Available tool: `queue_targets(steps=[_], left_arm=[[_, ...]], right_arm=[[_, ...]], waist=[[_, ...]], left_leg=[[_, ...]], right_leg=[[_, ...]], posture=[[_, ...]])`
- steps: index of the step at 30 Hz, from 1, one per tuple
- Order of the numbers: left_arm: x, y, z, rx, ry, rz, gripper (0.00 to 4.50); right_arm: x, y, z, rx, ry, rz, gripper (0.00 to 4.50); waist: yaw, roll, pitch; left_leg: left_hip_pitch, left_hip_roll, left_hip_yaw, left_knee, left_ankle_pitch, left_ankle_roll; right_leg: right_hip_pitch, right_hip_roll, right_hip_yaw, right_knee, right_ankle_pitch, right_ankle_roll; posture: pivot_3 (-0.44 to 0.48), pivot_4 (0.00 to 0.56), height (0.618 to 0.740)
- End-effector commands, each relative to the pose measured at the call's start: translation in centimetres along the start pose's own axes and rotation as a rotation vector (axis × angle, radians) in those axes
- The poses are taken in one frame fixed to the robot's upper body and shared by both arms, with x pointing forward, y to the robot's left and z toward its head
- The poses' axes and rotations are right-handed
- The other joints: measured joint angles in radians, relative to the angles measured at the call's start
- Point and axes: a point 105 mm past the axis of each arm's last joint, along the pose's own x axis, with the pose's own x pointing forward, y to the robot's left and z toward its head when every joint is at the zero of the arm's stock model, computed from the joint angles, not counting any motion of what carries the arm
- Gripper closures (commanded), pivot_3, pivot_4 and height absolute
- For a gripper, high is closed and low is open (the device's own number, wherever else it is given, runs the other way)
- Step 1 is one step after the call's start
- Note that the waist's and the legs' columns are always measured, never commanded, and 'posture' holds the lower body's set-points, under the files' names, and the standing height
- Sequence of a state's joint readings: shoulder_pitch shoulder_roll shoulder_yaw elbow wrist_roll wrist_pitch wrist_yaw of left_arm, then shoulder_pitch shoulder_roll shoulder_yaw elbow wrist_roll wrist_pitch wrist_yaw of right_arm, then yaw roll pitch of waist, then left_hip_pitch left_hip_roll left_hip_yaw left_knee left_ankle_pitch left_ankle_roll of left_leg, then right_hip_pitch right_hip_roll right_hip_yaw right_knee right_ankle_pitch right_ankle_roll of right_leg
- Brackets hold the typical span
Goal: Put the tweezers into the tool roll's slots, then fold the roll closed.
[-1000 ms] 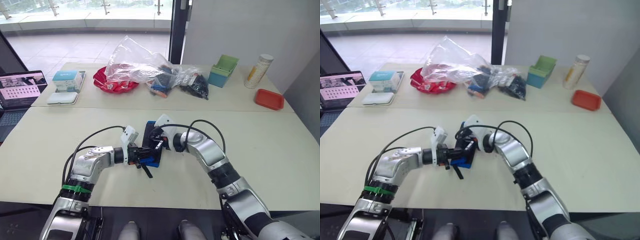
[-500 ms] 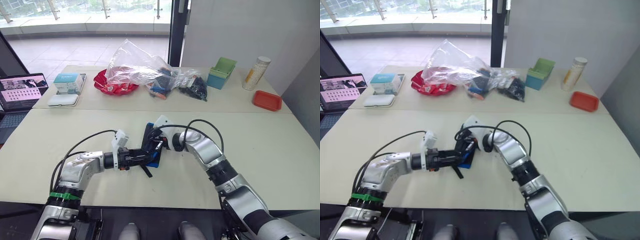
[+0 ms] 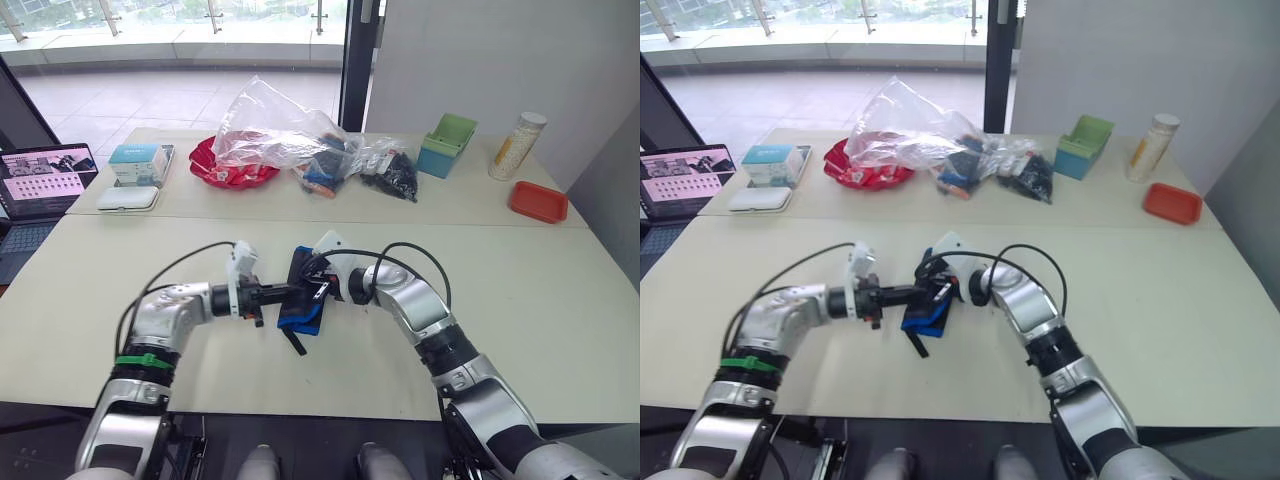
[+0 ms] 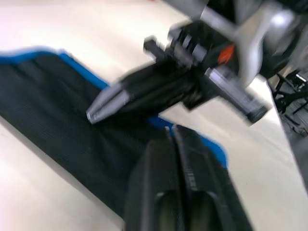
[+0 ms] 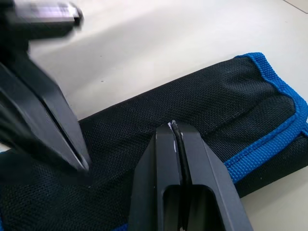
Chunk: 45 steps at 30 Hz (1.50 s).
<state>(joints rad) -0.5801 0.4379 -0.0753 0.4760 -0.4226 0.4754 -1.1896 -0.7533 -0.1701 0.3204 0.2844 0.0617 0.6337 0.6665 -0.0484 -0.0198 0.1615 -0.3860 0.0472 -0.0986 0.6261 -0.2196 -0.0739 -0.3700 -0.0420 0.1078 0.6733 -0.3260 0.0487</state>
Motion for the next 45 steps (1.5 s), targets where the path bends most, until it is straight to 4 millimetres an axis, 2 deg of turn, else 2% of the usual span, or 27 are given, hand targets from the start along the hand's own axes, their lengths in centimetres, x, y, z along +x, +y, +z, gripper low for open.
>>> queue_targets(steps=[1, 5, 9, 11, 15, 18, 21, 24, 31, 33, 36, 38, 41, 43, 45], left_arm=[[0.0, 1.2, -2.6, 0.032, 0.117, 0.059, 4.49], [-0.2, 0.9, -5.2, 0.057, 0.201, 0.039, 4.49], [-0.3, 0.7, -5.2, 0.071, 0.196, 0.031, 4.49], [-0.4, 0.5, -4.9, 0.073, 0.185, 0.019, 4.49], [-0.4, -0.1, -4.9, 0.109, 0.205, -0.009, 4.49], [-0.5, -0.4, -5.1, 0.129, 0.221, -0.019, 4.49], [-0.6, -0.5, -5.3, 0.138, 0.229, -0.022, 4.49], [-0.9, -0.8, -5.3, 0.137, 0.222, -0.025, 4.49], [-1.5, -0.7, -5.1, 0.147, 0.202, 0.004, 4.49], [-1.8, -0.6, -4.9, 0.148, 0.191, 0.016, 4.49], [-2.3, -0.6, -4.2, 0.188, 0.170, 0.030, 4.49], [-2.4, -0.8, -2.9, 0.223, 0.119, 0.049, 4.49], [-3.2, -1.7, -0.5, 0.274, 0.008, 0.082, 4.49], [-4.2, -2.7, 1.4, 0.301, -0.086, 0.104, 4.49], [-5.2, -3.7, 3.2, 0.324, -0.187, 0.125, 4.49]], right_arm=[[0.0, -0.4, -3.1, 0.076, 0.072, -0.032, 4.50], [-0.5, -0.6, -1.8, 0.020, -0.030, -0.053, 4.50], [-1.3, 0.4, -0.7, 0.004, -0.119, -0.032, 4.50], [-1.4, 0.5, -1.3, 0.018, -0.108, -0.053, 4.50], [-1.0, 0.4, -3.6, 0.057, -0.018, -0.078, 4.50], [-0.5, -0.9, -5.3, 0.102, 0.056, -0.148, 4.50], [-0.3, -1.8, -5.8, 0.120, 0.082, -0.184, 4.50], [0.3, -3.6, -5.5, 0.140, 0.097, -0.261, 4.50], [1.8, -4.7, -3.5, 0.135, 0.060, -0.271, 4.50], [1.8, -4.8, -3.0, 0.123, 0.038, -0.265, 4.50], [1.4, -4.3, -1.1, 0.075, -0.057, -0.217, 4.50], [0.5, -4.1, 0.6, 0.046, -0.139, -0.203, 4.50], [-2.0, -3.7, 3.6, 0.007, -0.291, -0.186, 4.50], [-4.4, -3.3, 5.4, 0.003, -0.394, -0.166, 4.50], [-6.4, -3.1, 6.2, 0.000, -0.440, -0.158, 4.50]], waist=[[0.002, 0.000, 0.000], [0.004, 0.000, -0.001], [0.001, 0.001, -0.001], [0.000, 0.001, -0.001], [-0.002, 0.001, -0.001], [-0.006, 0.001, -0.001], [-0.013, 0.002, -0.002], [-0.017, 0.002, -0.002], [-0.019, 0.003, -0.002], [-0.020, 0.003, -0.002], [-0.021, 0.003, -0.002], [-0.020, 0.003, -0.002], [-0.021, 0.004, -0.001], [-0.021, 0.004, 0.001], [-0.021, 0.004, 0.003]], left_leg=[[0.000, 0.000, 0.000, 0.000, 0.000, 0.000], [0.003, 0.000, 0.000, 0.000, 0.000, 0.000], [0.003, 0.000, 0.000, 0.000, 0.000, 0.000], [0.002, 0.000, -0.001, 0.000, 0.000, 0.000], [0.002, 0.000, -0.001, 0.000, 0.000, 0.000], [0.003, 0.000, -0.001, -0.001, 0.000, 0.000], [0.007, 0.000, -0.001, -0.001, 0.000, 0.000], [0.013, 0.000, -0.001, -0.002, 0.000, 0.000], [0.015, 0.000, -0.001, -0.004, -0.001, 0.001], [0.015, 0.000, -0.001, -0.004, -0.001, 0.002], [0.015, 0.000, -0.001, -0.005, -0.001, 0.002], [0.013, 0.000, -0.001, -0.005, -0.001, 0.002], [0.004, 0.000, -0.002, -0.004, -0.001, 0.001], [-0.008, 0.000, -0.003, -0.002, -0.001, 0.001], [-0.020, 0.000, -0.003, 0.002, 0.000, 0.000]], right_leg=[[0.001, 0.000, 0.000, 0.000, 0.000, 0.000], [0.003, 0.000, 0.000, 0.000, 0.000, 0.000], [0.003, 0.000, 0.000, -0.001, 0.000, 0.000], [0.003, 0.000, 0.000, -0.001, 0.000, 0.000], [0.003, 0.000, 0.000, -0.001, 0.000, 0.000], [0.003, 0.000, 0.000, -0.001, 0.000, 0.000], [0.006, 0.000, 0.000, -0.001, 0.000, 0.000], [0.015, 0.000, 0.000, -0.004, -0.001, 0.001], [0.017, 0.000, 0.000, -0.009, -0.002, 0.001], [0.017, 0.000, 0.000, -0.009, -0.002, 0.001], [0.017, 0.000, 0.000, -0.009, -0.002, 0.001], [0.016, 0.000, 0.000, -0.009, -0.002, 0.001], [0.007, 0.000, 0.000, -0.008, -0.002, 0.001], [-0.006, 0.000, -0.001, -0.003, -0.001, 0.000], [-0.020, -0.001, 0.000, 0.006, -0.001, 0.000]], posture=[[0.000, 0.150, 0.740], [0.000, 0.150, 0.740], [0.000, 0.150, 0.740], [0.000, 0.150, 0.740], [0.000, 0.150, 0.740], [0.000, 0.150, 0.740], [0.000, 0.150, 0.740], [0.000, 0.150, 0.740], [0.000, 0.150, 0.740], [0.000, 0.150, 0.740], [0.000, 0.150, 0.740], [0.000, 0.150, 0.740], [0.000, 0.150, 0.740], [0.000, 0.150, 0.740], [0.000, 0.150, 0.740]])
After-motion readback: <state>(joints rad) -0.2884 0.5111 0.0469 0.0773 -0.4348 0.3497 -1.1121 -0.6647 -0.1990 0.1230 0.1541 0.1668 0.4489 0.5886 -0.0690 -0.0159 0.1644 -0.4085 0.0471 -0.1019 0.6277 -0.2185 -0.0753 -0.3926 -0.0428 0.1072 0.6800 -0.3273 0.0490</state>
